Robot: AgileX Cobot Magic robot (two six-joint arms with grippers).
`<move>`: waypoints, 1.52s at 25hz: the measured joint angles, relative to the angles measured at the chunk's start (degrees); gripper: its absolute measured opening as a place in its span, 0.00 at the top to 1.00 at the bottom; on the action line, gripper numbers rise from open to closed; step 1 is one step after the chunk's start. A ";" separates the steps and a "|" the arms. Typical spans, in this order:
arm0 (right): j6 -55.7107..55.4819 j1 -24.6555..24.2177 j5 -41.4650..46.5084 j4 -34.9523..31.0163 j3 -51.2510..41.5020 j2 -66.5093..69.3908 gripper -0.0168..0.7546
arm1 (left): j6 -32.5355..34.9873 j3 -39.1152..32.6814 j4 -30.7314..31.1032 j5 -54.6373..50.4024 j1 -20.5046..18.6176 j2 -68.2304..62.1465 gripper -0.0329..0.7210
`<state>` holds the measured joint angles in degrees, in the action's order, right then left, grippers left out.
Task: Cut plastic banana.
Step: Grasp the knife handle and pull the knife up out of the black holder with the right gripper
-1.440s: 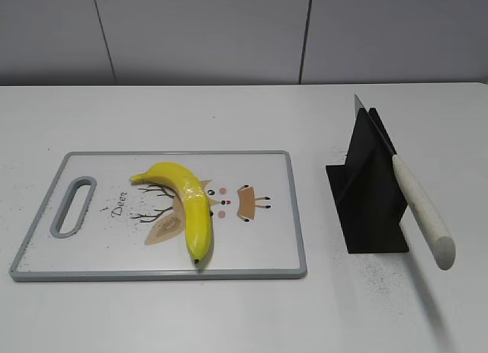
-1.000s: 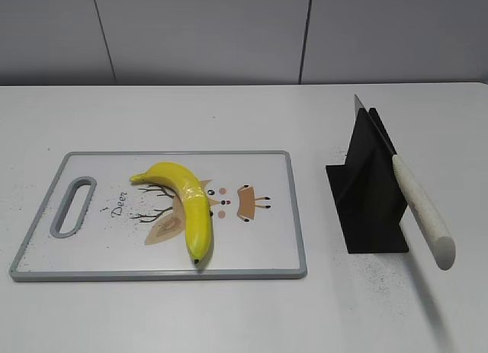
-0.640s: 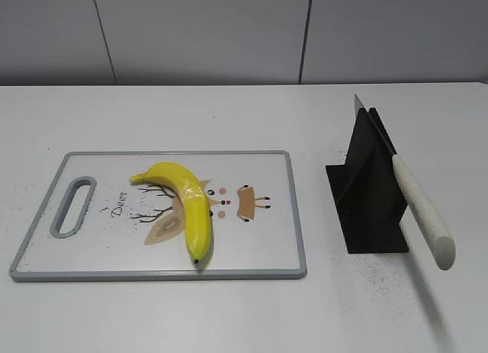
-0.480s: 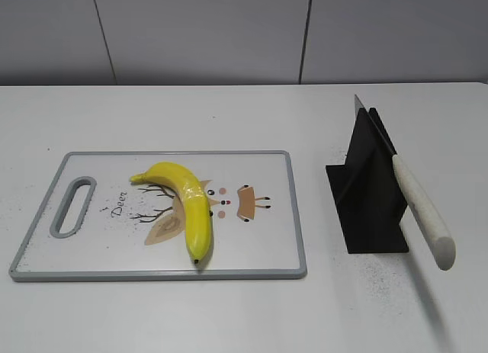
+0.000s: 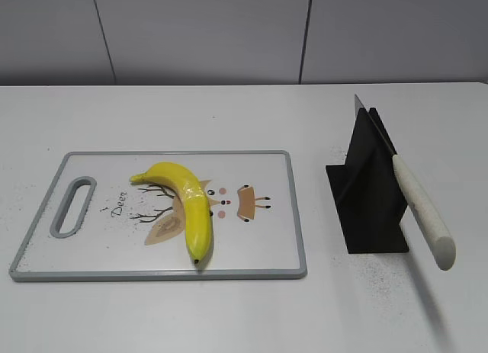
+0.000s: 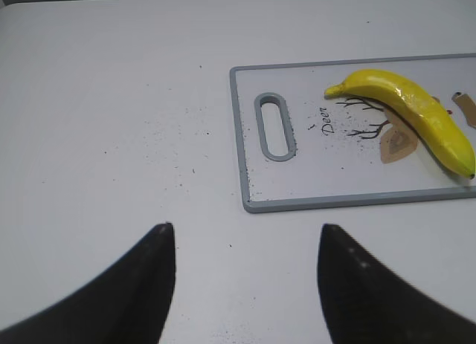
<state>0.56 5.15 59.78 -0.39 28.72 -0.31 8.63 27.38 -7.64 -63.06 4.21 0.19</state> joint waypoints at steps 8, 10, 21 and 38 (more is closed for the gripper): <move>-3.32 -0.06 3.44 0.00 6.29 14.20 0.21 | 0.00 0.00 0.00 0.00 0.00 0.00 0.20; -5.07 -0.06 5.34 0.00 8.60 19.19 0.21 | 0.00 0.00 0.00 0.00 0.00 0.00 0.20; -9.57 3.25 9.77 -3.51 20.02 41.43 0.21 | 0.00 0.00 0.00 0.00 0.00 0.00 0.20; -17.35 19.52 9.72 0.39 30.72 70.97 0.21 | 0.00 0.00 0.00 0.00 0.00 0.00 0.20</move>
<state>-16.79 24.67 69.50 0.00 59.44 70.66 8.63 27.38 -7.64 -63.06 4.21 0.19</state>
